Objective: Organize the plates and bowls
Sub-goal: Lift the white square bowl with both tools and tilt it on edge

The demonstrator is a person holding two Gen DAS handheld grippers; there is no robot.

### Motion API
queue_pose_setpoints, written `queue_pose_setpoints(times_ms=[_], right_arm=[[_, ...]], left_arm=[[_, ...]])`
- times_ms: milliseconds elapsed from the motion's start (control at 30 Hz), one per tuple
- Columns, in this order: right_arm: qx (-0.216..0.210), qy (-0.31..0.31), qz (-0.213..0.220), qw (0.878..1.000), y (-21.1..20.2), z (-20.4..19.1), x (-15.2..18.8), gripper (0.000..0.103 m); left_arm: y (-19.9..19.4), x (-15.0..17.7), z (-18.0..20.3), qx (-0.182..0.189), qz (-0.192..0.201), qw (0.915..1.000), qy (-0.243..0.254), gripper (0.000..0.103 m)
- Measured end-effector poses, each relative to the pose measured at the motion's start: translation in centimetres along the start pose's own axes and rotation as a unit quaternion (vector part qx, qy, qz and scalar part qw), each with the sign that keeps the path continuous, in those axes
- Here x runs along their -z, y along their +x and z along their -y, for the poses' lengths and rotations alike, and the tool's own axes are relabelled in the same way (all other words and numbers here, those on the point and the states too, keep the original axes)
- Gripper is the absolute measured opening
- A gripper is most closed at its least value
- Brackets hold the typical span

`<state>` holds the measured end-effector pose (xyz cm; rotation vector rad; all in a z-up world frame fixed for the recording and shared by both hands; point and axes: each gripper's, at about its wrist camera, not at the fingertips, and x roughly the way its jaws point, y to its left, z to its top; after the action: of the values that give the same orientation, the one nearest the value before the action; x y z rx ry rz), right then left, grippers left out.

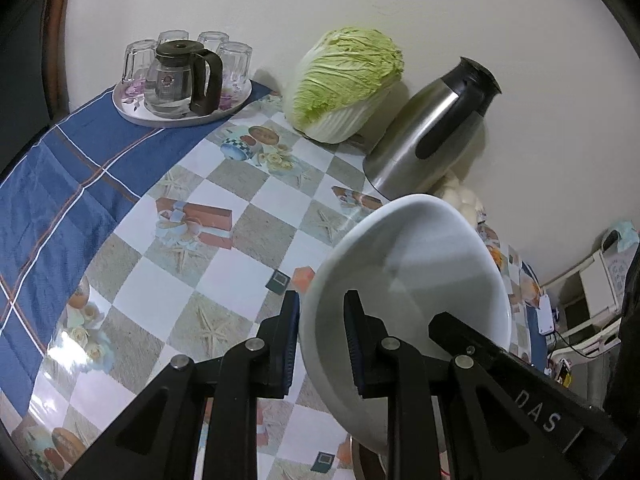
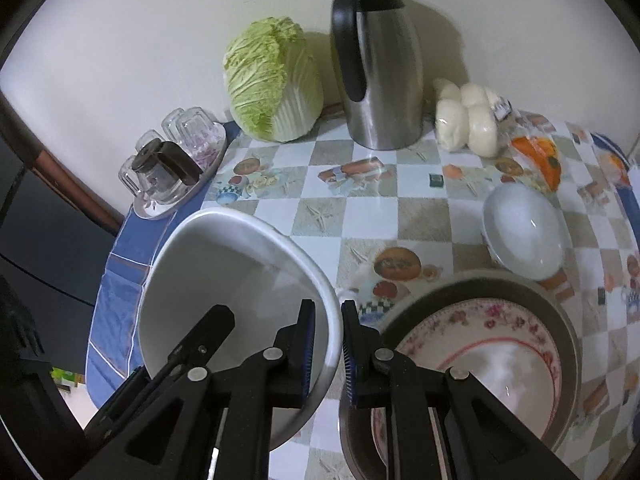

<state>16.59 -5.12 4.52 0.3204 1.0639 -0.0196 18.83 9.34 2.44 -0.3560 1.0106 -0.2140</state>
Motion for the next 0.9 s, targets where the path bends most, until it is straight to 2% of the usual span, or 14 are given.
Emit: queue_pose_setpoints(times_ms=[400,900], right_arm=[[-0.029,0.051,0.026,0.998,-3.3,4.0,3.1,0.014],[-0.066,0.116,0.092,0.987,-6.7,10.7,5.6,0.015]], left_arm=[[-1.9,2.6,4.1,-0.015,0.007,0.998,0.061,0.023],[-2.9,5.0,11.4,-0.027,0.019,0.9872,0.156,0.023]])
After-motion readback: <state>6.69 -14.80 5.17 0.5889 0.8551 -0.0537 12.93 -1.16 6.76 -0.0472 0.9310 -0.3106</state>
